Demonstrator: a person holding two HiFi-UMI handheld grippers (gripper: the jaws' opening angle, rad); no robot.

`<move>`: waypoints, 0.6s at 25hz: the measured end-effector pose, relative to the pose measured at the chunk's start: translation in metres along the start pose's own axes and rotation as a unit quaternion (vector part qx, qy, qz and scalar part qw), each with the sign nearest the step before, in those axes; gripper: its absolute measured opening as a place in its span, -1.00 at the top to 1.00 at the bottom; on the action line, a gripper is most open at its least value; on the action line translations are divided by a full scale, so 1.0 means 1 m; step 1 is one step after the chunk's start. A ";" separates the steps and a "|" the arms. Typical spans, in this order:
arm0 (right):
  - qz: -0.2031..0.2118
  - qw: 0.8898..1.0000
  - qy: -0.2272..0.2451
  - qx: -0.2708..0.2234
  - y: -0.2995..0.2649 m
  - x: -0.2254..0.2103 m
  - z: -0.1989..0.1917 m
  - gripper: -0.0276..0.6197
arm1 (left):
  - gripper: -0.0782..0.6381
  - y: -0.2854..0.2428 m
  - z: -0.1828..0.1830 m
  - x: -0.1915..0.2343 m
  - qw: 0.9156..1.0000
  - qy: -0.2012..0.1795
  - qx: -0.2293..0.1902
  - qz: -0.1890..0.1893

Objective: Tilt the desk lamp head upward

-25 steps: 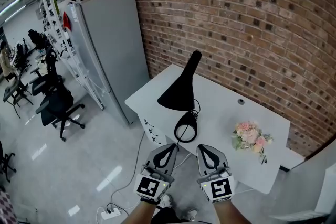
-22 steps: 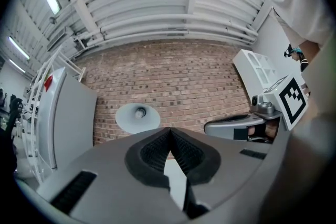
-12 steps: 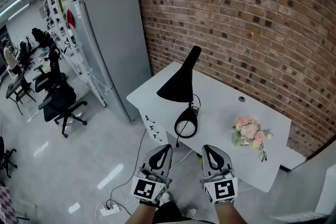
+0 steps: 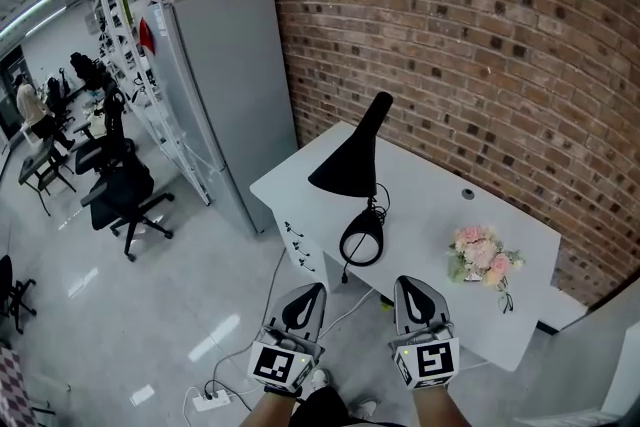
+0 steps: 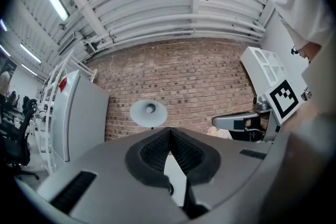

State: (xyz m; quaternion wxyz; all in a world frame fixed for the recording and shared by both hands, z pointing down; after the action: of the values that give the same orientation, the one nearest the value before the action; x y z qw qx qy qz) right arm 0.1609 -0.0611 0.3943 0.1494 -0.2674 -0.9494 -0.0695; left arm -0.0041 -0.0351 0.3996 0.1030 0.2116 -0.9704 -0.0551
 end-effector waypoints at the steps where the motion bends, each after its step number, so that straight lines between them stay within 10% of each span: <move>1: 0.000 1.000 0.000 0.001 -0.001 0.000 -0.001 0.87 | 0.77 0.000 -0.001 0.000 1.000 0.001 0.000 0.000; 15: -0.001 1.000 -0.006 -0.003 -0.009 -0.004 -0.005 0.87 | 0.77 -0.006 0.004 0.010 1.000 -0.006 -0.004 0.004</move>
State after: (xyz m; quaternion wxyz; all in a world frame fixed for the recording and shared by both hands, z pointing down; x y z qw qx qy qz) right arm 0.1612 -0.0717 0.3970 0.1432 -0.2669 -0.9504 -0.0708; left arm -0.0115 -0.0443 0.3970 0.0982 0.2068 -0.9716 -0.0600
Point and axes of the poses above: the fingertips, and each gripper's own axes: y backward along the fingers, x to its left, z out of its top, the point moved 3 cm from there along y, backward along the fingers, and after that the axes turned 12 degrees about y, right-handed, at the moved point
